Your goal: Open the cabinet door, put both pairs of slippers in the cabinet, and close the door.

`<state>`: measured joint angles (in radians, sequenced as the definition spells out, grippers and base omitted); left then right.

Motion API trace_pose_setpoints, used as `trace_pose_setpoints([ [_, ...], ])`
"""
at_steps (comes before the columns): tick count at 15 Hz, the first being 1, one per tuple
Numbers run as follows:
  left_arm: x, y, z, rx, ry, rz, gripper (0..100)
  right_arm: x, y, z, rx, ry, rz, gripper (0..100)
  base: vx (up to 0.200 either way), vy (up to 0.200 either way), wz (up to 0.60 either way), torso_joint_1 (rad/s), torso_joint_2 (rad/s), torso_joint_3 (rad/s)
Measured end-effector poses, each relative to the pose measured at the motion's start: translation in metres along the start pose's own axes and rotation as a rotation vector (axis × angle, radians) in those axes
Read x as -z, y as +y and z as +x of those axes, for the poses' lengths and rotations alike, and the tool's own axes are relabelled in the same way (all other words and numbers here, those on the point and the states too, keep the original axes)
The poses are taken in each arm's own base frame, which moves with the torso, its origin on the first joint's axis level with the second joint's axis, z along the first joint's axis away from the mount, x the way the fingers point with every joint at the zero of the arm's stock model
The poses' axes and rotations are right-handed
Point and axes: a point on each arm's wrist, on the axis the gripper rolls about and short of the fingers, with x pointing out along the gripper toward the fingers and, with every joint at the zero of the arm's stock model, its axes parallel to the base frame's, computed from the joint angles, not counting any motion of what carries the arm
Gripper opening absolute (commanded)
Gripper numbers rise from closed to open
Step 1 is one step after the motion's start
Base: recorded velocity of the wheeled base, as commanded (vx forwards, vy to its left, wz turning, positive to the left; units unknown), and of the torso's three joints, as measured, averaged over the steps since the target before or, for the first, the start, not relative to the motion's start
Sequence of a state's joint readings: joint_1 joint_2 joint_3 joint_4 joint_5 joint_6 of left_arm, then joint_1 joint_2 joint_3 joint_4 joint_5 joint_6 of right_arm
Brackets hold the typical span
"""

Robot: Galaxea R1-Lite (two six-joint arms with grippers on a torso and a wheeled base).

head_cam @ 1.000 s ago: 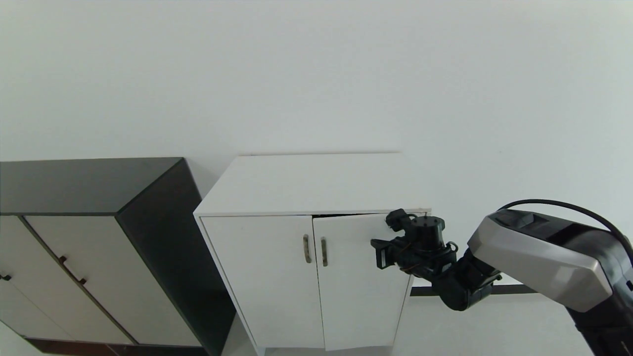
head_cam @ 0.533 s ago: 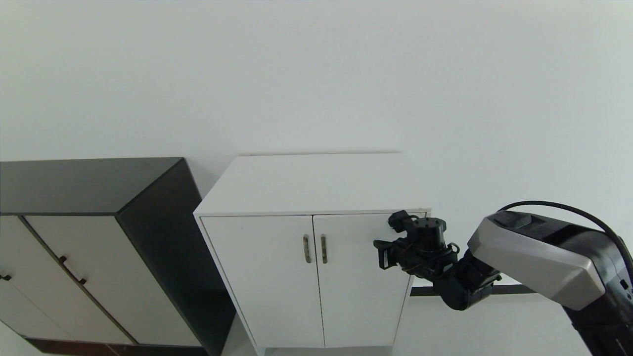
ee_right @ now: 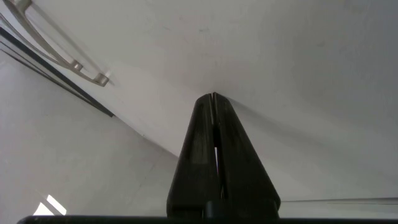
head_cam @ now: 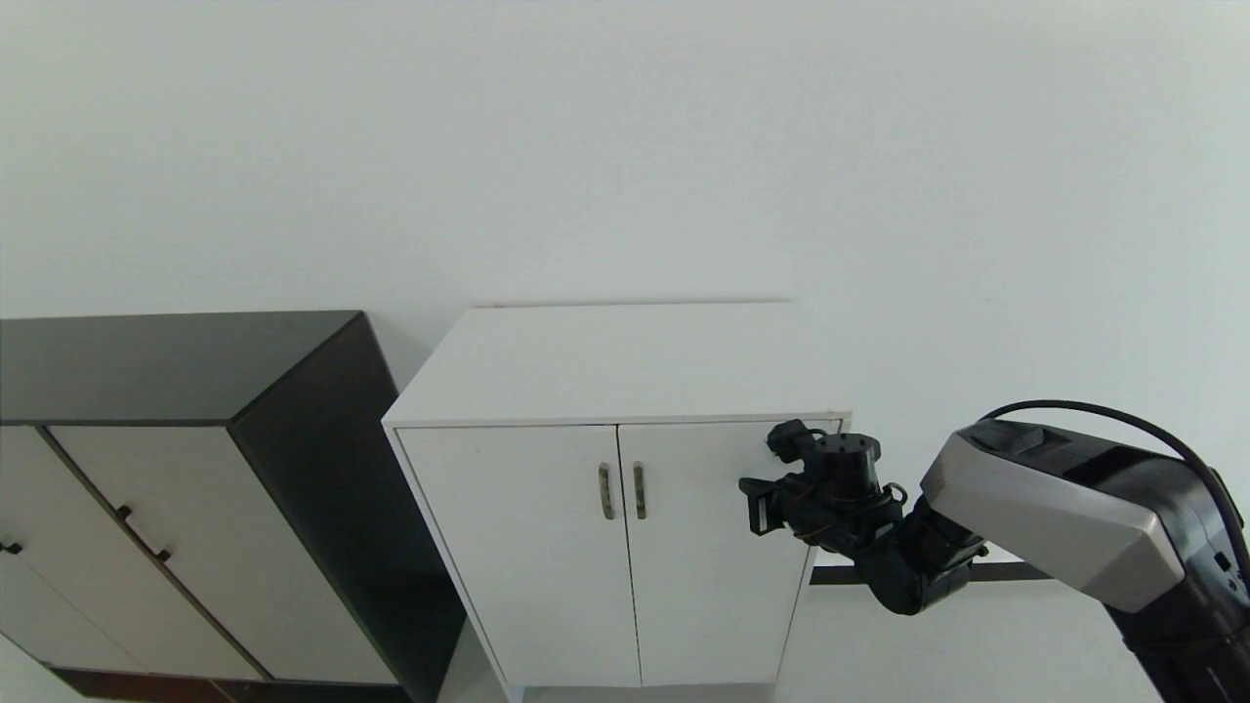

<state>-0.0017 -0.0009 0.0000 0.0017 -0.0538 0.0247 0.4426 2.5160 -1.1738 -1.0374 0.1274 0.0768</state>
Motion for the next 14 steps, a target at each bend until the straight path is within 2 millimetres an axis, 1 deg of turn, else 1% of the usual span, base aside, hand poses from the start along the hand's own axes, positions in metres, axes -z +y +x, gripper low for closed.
trace_pose_setpoints([
  [5,0.0,0.0,0.0,0.0,0.0,0.0,0,0.0,0.0,0.004,0.002,-0.009,-0.001,0,0.0,0.0,0.0,0.0,0.0,0.0],
  [9,0.0,0.0,0.0,-0.001,0.0,0.0,0,0.003,0.001,0.003,0.002,-0.002,-0.004,0,0.0,0.0,0.0,0.0,0.0,0.0],
  [10,0.0,0.0,0.0,0.0,0.0,0.0,0,0.005,0.003,0.001,0.004,0.0,-0.007,0,0.0,0.0,0.0,0.0,0.0,0.0],
  [12,0.0,0.0,0.0,0.0,0.0,-0.001,0,0.006,0.014,-0.009,0.002,-0.009,-0.017,0,0.0,0.0,0.0,0.0,0.0,0.0],
  [14,0.0,0.0,0.0,-0.001,0.0,-0.001,0,0.006,0.025,-0.026,0.024,-0.003,-0.024,0,0.0,0.0,0.0,0.0,0.0,0.0],
])
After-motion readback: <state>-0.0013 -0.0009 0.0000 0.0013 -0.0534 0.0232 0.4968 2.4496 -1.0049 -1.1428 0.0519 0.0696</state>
